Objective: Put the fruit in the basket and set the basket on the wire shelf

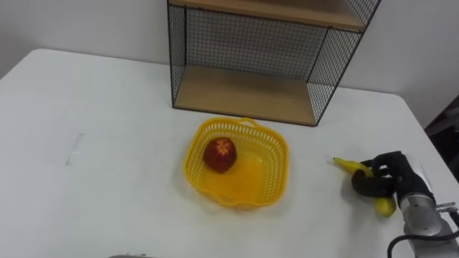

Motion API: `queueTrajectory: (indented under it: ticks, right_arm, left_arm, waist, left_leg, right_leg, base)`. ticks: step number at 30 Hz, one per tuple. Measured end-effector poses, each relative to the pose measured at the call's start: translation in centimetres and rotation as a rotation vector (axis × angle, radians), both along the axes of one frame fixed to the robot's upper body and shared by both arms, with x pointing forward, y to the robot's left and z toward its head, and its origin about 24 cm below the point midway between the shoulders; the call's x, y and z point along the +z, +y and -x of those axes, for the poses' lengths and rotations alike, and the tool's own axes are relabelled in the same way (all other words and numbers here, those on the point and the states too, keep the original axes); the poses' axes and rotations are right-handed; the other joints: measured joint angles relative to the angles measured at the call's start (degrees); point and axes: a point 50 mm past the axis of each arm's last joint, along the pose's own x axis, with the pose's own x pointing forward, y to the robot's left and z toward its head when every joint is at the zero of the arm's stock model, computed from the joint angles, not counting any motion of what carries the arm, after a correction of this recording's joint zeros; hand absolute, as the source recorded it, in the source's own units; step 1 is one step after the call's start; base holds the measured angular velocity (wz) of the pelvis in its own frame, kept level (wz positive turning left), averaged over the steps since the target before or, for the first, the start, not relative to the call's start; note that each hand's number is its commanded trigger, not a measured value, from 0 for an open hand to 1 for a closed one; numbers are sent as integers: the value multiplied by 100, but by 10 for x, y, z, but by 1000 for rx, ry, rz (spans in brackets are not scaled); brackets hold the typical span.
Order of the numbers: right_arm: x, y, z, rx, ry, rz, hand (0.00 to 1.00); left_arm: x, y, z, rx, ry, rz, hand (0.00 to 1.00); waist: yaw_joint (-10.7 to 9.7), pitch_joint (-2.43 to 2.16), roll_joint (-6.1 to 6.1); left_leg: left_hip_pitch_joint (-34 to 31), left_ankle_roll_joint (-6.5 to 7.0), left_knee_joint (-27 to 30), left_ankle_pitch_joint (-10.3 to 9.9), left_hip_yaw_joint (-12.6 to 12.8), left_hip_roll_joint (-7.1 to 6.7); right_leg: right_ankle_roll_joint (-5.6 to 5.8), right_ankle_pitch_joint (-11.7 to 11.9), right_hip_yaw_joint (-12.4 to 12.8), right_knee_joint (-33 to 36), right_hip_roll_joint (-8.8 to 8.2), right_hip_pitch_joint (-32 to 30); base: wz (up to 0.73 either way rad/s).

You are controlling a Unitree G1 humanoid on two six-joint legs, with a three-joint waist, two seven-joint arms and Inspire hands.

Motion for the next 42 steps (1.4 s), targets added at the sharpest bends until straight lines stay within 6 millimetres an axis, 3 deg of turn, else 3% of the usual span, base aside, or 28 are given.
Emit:
queueTrajectory:
  ticks: [3,9,16,26,32,42]
  right_arm:
    - [8,14,-2,5,-70,-86,100]
    - [27,52,-14,98,-211,-382,100]
    - [54,67,-24,112,-395,-630,100]
    - [79,75,-28,144,-512,-732,100]
    - [94,78,-28,178,-569,-719,100]
    - [107,94,-29,355,-547,-375,100]
  left_arm:
    - [0,-1,-4,-2,-13,3,0]
    - [-2,-11,-7,-21,-36,33,0]
    - [-4,-19,1,-16,-41,65,0]
    - [-4,-20,4,-3,-43,68,0]
    - [-4,-20,4,-6,-44,68,0]
    - [-3,-17,-3,-18,-54,64,0]
  waist:
    - [-4,8,51]
    - [3,92,223]
    - [20,69,303]
    - [-52,70,375]
    - [-44,64,363]
    - [39,49,268]
  left_leg:
    - [-103,3,9,2,79,8]
    - [-212,40,-9,24,200,-12]
    - [-164,39,-78,26,203,-13]
    - [-157,38,-70,26,206,-11]
    - [-164,39,-76,26,223,-17]
    - [-173,38,-94,28,219,-13]
  right_leg:
    - [-26,17,48,30,-2,-139]
    - [-11,16,135,93,-34,-321]
    - [2,7,157,67,-27,-306]
    - [1,8,167,73,-26,-305]
    - [4,6,165,56,-28,-306]
    - [6,4,167,60,-22,-319]
  base:
    - [-16]
    - [-7]
    - [0]
    - [0]
    - [0]
    - [0]
